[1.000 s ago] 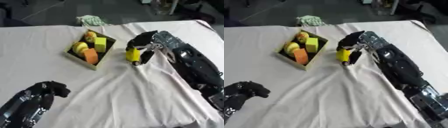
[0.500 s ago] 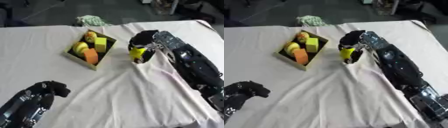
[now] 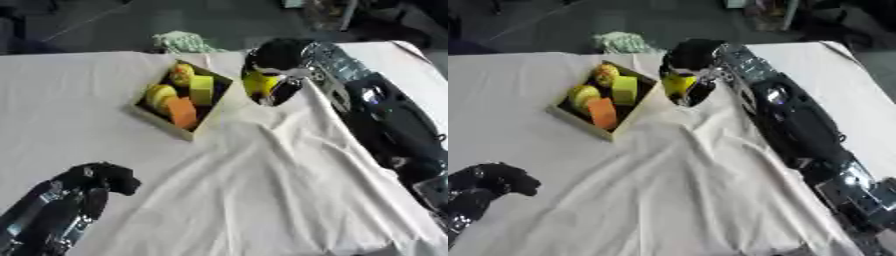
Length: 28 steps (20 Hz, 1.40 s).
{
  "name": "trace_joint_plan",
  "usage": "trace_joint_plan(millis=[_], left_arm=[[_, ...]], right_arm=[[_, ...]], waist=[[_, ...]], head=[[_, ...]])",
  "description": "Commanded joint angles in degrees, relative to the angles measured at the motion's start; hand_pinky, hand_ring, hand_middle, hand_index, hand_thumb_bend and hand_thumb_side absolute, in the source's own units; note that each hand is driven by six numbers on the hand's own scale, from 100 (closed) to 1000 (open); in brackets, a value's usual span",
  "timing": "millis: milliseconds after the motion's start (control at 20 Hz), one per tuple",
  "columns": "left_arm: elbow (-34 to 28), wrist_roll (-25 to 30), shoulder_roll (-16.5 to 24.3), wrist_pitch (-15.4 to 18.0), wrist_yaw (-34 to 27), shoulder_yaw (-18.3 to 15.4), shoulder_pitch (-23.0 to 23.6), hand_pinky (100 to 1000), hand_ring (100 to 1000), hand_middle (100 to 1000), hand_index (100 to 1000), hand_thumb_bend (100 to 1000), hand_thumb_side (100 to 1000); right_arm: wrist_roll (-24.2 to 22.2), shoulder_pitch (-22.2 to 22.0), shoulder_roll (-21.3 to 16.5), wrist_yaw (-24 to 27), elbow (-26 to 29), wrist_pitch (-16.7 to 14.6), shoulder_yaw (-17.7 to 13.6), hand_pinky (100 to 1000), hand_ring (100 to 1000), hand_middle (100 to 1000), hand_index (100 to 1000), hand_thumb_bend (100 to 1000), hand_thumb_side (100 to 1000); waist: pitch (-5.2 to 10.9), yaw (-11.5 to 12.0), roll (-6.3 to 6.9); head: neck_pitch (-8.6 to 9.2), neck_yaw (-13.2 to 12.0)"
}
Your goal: Pick up objects on the table and place them in the box.
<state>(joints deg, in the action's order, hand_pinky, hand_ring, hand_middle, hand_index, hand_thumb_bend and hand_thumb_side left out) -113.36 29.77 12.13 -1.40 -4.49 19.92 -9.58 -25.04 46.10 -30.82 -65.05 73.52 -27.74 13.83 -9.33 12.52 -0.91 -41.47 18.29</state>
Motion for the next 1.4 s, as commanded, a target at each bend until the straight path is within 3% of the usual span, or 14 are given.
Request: trace_joint_plan(millis=[50, 350, 1000, 1400], left_arm=[[-1.2, 0.1, 0.5, 0.1, -0.4, 0.0, -0.5, 743, 744, 618, 784, 100, 645], [-1.2, 0.4, 0.3, 0.2, -0.7, 0.2, -0.9, 743, 743, 618, 784, 100, 643], [-1.2, 0.8, -0.3, 0.6, -2.0, 0.3, -2.9, 742, 741, 617, 784, 100, 618], [-1.2, 1.1, -0.5, 0.6, -2.6, 0.4, -3.3, 742, 740, 616, 785, 100, 618]], right_arm=[[1.5, 2.9, 1.0, 1.8, 0.5, 0.2, 0.5, 411, 530, 626, 780, 146, 341], [4.2, 5.4, 4.1, 2.0, -2.5, 0.8, 1.0, 393, 517, 615, 778, 109, 307], [12.7, 6.7, 7.7, -1.4, -9.1, 2.6, 0.6, 356, 483, 585, 771, 100, 244], [17.7, 6.5, 9.7, -3.6, -11.9, 3.6, 0.9, 408, 508, 610, 792, 100, 217]], waist=[[0.88, 0.3, 0.23], [0.59, 1.6, 0.39], [-0.12, 5.0, 0.95], [-0.15, 5.7, 0.99]], head=[[0.74, 0.5], [0.91, 1.5], [1.65, 2.5], [1.85, 2.9]])
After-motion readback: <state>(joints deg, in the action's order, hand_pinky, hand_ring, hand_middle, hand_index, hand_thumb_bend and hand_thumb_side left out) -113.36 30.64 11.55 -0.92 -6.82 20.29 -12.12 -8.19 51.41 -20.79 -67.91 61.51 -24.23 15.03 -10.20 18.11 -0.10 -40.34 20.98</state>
